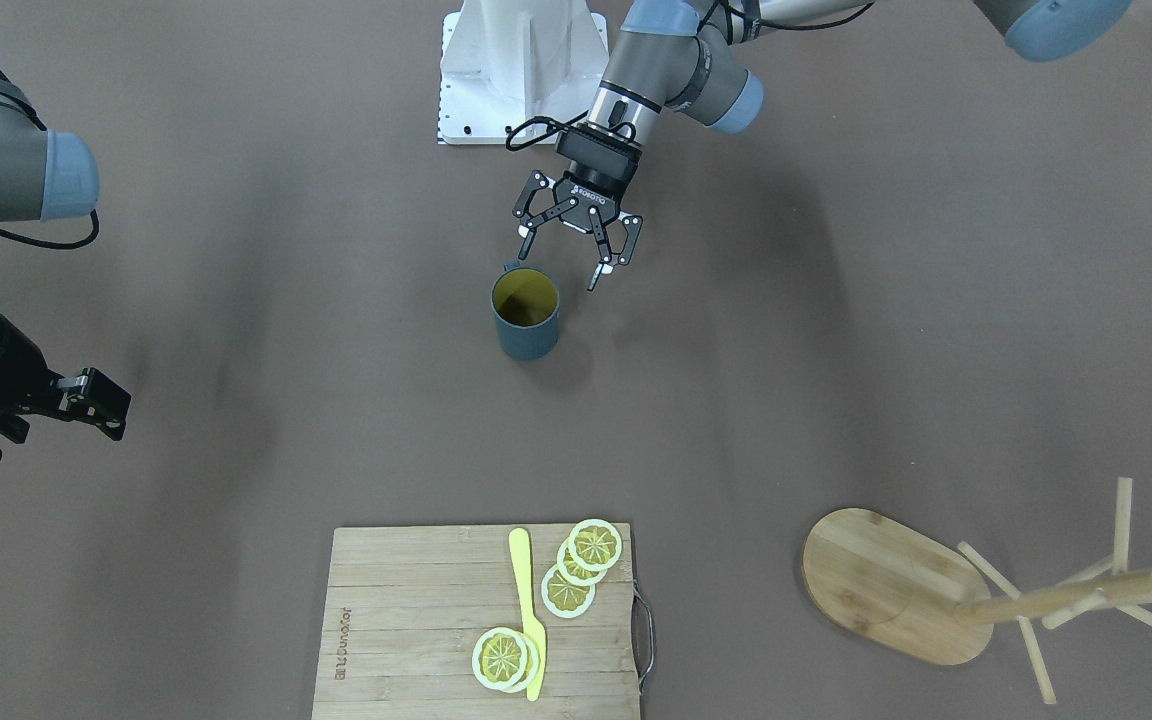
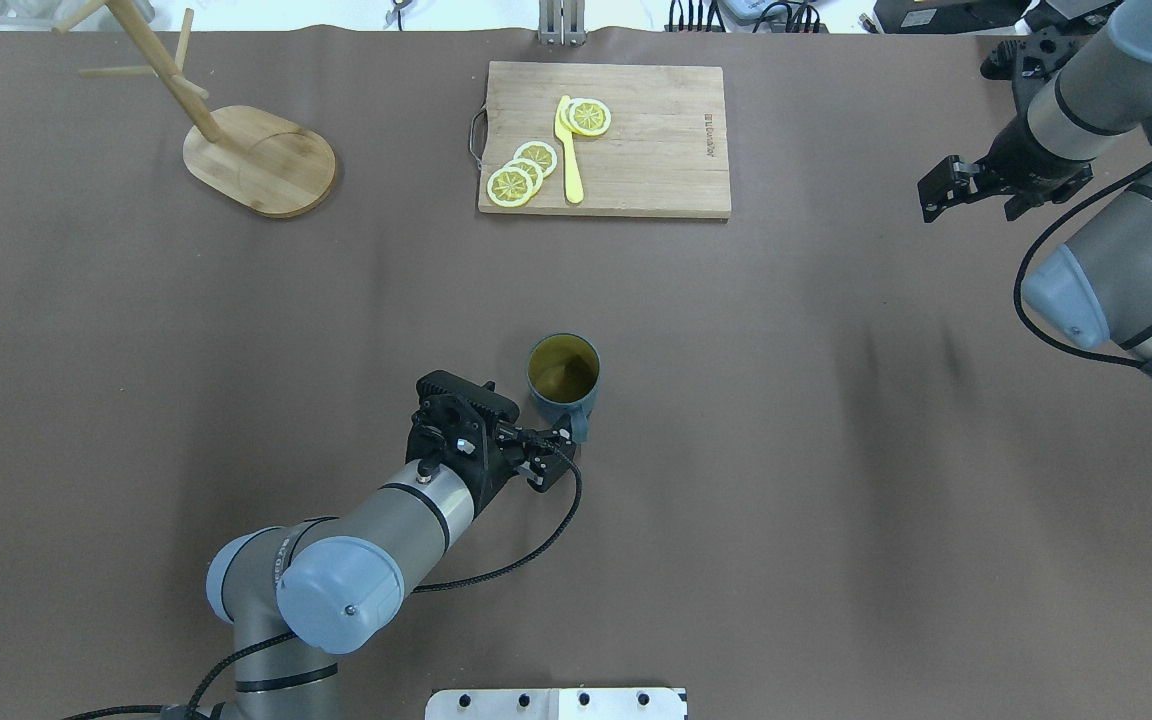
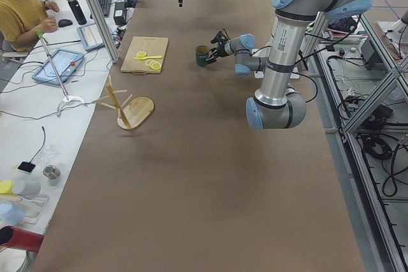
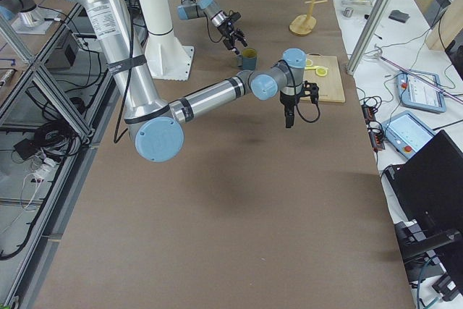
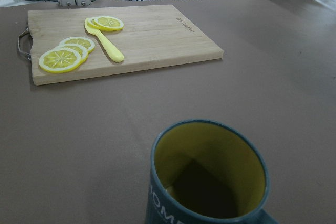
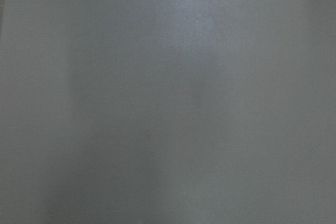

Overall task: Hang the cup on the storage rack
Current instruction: 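Lower the left gripper over the mug rim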

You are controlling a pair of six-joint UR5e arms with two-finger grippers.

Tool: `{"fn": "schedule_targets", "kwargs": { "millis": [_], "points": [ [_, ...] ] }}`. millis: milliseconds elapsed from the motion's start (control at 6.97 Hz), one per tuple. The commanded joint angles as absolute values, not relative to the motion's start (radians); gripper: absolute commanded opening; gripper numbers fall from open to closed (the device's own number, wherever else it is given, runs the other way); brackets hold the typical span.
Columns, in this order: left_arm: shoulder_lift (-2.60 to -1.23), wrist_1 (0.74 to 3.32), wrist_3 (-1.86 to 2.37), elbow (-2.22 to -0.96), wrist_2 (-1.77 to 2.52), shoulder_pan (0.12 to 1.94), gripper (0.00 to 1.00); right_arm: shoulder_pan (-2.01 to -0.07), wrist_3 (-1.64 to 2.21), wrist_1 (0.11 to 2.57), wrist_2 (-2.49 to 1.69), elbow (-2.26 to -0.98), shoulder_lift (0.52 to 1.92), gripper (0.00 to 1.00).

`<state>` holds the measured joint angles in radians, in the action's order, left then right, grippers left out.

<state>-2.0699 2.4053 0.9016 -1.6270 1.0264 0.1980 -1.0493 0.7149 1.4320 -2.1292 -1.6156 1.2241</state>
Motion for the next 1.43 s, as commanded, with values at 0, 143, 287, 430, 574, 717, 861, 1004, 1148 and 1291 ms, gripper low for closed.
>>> {"fn": "schedule_targets", "kwargs": {
  "millis": [0, 143, 287, 430, 574, 717, 861, 1004, 1148, 1291],
  "points": [
    [-2.080, 2.407, 0.902, -1.606, 1.026, 0.198, 0.97, -1.049, 0.715, 1.428, -2.129, -1.611, 1.224, 1.00],
    [-2.080, 2.408, 0.902, -1.592, 1.025, 0.193, 0.97, -1.049, 0.715, 1.428, -2.129, -1.611, 1.224, 1.00],
    [-2.088, 2.413, 0.902, -1.579, 1.026, 0.192, 0.97, -1.049, 0.715, 1.428, -2.129, -1.611, 1.224, 1.00],
    [-2.094, 2.414, 0.902, -1.578, 1.025, 0.189, 0.97, -1.049, 0.715, 1.427, -2.129, -1.609, 1.223, 1.00],
    [-2.098, 2.419, 0.902, -1.580, 1.008, 0.181, 0.97, -1.049, 0.715, 1.428, -2.129, -1.608, 1.223, 1.00],
    [-2.106, 2.421, 0.903, -1.577, 0.947, 0.158, 0.97, -1.048, 0.715, 1.427, -2.129, -1.602, 1.223, 1.00],
    [-2.121, 2.419, 0.902, -1.572, 0.939, 0.156, 0.97, -1.049, 0.716, 1.390, -2.129, -1.580, 1.223, 1.00],
    [-2.125, 2.418, 0.899, -1.560, 0.934, 0.156, 0.97, -1.049, 0.718, 1.318, -2.129, -1.536, 1.226, 1.00],
    [-2.129, 2.419, 0.900, -1.566, 0.937, 0.156, 0.97, -1.049, 0.722, 1.271, -2.129, -1.511, 1.226, 1.00],
    [-2.140, 2.422, 0.881, -1.575, 0.940, 0.156, 0.97, -1.049, 0.723, 1.270, -2.129, -1.511, 1.226, 1.00]
  ]
}}
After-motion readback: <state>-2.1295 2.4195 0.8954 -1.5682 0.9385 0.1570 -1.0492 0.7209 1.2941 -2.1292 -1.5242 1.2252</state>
